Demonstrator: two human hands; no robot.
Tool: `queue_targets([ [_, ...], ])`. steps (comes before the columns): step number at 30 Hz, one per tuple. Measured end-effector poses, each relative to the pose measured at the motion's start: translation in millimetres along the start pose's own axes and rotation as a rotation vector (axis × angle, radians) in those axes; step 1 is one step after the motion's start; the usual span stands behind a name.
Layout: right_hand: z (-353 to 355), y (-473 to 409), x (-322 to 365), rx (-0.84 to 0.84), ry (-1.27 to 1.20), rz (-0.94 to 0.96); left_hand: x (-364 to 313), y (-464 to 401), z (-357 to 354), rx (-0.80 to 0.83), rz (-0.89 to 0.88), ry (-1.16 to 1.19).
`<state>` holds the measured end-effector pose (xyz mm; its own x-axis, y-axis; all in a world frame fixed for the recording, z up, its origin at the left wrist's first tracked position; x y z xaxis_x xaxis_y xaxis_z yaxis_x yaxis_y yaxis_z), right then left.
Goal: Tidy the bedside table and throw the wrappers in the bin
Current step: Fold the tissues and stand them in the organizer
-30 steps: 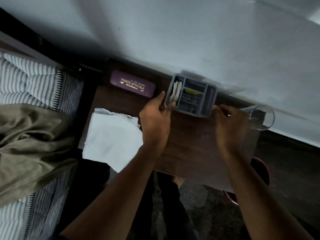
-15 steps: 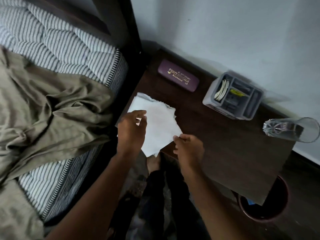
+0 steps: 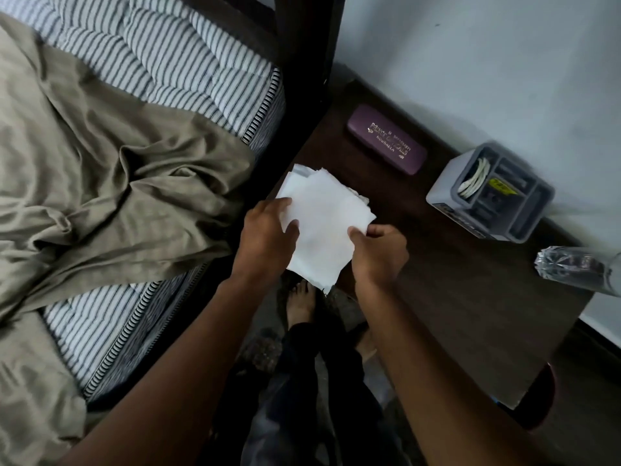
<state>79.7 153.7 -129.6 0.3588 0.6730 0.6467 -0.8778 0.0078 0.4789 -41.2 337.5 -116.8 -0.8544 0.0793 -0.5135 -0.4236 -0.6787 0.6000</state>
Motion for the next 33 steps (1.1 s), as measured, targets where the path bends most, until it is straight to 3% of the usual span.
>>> queue_targets([
  [5,12,-4,20,-0.064,0.071,0.162,3,-4,6,-0.013,0.013,-0.072],
  [11,-8,-5,15,0.121,0.208,0.254,6,-8,3,0.013,0.084,-0.05],
  [16,7,-12,12,0.082,-0.039,0.202,8,-14,5,0.011,0.101,-0.031],
  [22,-13,-6,15,0.346,-0.125,0.227,7,-20,5,0.004,0.123,-0.014],
  [27,-16,-10,11,0.317,-0.24,0.132,5,-14,0,0.004,0.088,-0.03],
  [33,-16,5,-21,0.358,-0.538,-0.274,8,-13,-5,0.014,0.089,-0.067],
])
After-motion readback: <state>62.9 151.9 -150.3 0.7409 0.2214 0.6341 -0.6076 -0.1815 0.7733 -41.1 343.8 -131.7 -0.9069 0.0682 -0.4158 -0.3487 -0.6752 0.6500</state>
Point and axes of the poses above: each hand's wrist, its own y-axis away from the middle knuckle, its own z-axis out of the back of the hand, x = y × z, the point moved 8 cm from there along -y, towards the middle knuckle, and after that the axes turned 8 degrees about z, right-handed, at the moved point
